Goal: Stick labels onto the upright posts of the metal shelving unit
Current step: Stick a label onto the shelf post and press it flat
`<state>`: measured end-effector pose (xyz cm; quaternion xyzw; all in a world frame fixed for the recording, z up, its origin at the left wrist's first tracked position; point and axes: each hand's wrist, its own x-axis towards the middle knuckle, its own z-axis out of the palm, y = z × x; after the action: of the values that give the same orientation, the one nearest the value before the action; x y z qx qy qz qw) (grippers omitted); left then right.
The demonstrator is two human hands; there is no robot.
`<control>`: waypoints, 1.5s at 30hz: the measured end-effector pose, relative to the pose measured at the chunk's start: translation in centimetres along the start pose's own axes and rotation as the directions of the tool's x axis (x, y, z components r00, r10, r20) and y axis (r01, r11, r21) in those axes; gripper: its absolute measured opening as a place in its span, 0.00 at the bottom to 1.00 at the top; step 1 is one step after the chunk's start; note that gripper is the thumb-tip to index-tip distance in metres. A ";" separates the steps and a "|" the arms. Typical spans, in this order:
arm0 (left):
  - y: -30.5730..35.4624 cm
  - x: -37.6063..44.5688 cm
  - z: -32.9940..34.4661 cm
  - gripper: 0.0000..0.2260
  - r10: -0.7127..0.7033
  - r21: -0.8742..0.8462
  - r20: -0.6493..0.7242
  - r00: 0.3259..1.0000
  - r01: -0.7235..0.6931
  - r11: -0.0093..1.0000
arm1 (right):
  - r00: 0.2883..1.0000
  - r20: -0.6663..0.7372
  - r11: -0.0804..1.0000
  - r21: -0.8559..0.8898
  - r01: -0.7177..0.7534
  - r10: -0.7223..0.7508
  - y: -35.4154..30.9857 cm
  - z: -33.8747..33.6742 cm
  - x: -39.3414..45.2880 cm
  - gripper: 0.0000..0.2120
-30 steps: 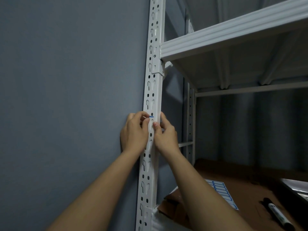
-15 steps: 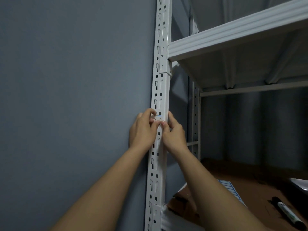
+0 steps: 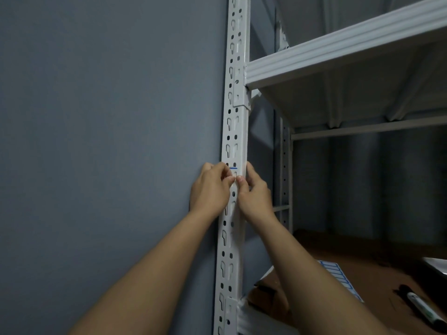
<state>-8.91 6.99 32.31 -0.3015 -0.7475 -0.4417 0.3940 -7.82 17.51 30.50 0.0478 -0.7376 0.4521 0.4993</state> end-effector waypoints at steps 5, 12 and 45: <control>0.2 -0.5 0.1 0.08 0.007 -0.043 -0.048 0.999 -0.009 0.999 | 1.000 0.009 1.000 0.005 0.013 -0.013 -0.1 -0.1 0.0 0.22; 0.1 -0.7 0.2 0.04 0.022 -0.005 -0.031 0.999 -0.022 1.000 | 1.000 0.013 0.999 0.024 0.027 -0.028 -0.3 -0.4 -0.3 0.22; -1.7 -0.6 2.8 0.34 -0.090 -0.438 0.185 0.979 0.165 0.884 | 0.546 0.819 -0.240 -0.574 0.783 -0.178 -11.1 -3.5 4.7 0.12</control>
<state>-10.84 8.76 30.24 -0.3690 -0.6719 -0.6024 0.2223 -1.97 15.27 41.36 0.1063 -0.8173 -0.4529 0.3401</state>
